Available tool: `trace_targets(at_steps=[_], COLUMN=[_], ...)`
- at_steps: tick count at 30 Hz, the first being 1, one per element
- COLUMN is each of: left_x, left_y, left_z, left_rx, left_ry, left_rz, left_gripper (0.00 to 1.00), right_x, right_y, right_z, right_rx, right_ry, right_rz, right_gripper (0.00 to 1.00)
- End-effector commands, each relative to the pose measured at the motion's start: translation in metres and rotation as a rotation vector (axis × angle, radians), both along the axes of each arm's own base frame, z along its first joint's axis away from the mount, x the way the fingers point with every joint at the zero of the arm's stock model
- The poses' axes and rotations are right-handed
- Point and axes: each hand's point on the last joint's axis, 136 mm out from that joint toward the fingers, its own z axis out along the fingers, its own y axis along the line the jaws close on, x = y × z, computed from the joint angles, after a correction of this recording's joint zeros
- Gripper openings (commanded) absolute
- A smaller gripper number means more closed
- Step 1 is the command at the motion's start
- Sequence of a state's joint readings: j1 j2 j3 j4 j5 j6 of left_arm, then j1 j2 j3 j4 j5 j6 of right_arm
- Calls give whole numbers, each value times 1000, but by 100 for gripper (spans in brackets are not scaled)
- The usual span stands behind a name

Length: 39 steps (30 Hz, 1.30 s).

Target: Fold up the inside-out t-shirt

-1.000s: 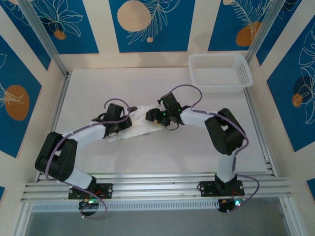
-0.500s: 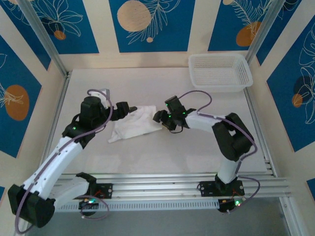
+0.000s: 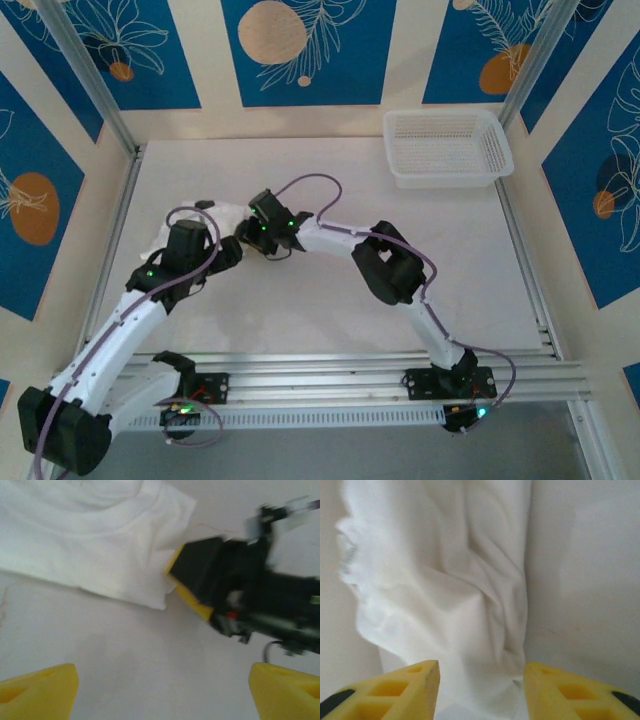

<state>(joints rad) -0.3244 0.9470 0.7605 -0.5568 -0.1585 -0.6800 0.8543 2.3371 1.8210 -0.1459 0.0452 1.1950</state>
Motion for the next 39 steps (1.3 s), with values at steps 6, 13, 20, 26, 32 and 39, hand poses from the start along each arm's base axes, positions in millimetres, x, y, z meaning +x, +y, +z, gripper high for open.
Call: trace_targets(at_steps=[6,13,20,26,32,39], left_x=[39,100,147,203,257,314], left_y=[46,47,61,82,111,148], left_z=[-46,-79,-114,-118,-116,-114], left_rx=[-198,-330,-329,-270,-180,-118], left_ry=[118,126,181,144,133,84], left_rz=[316,353,465,519,501,477], left_gripper=[71,58,51,43,43,43], right_x=[-35,-99,-106,-96,-88,-80], right_y=[-133,-225,-271,-288,-297,-301], right_z=[91,90,112,123,120,121], right_rx=[-48,-147,-151,-166,-161,-154], right_ry=[-147,-134,-173,-186,-167,-153], right_rz=[-49,-156,-252,-277,-290,-289], right_gripper=[63,69,70,70,70,70])
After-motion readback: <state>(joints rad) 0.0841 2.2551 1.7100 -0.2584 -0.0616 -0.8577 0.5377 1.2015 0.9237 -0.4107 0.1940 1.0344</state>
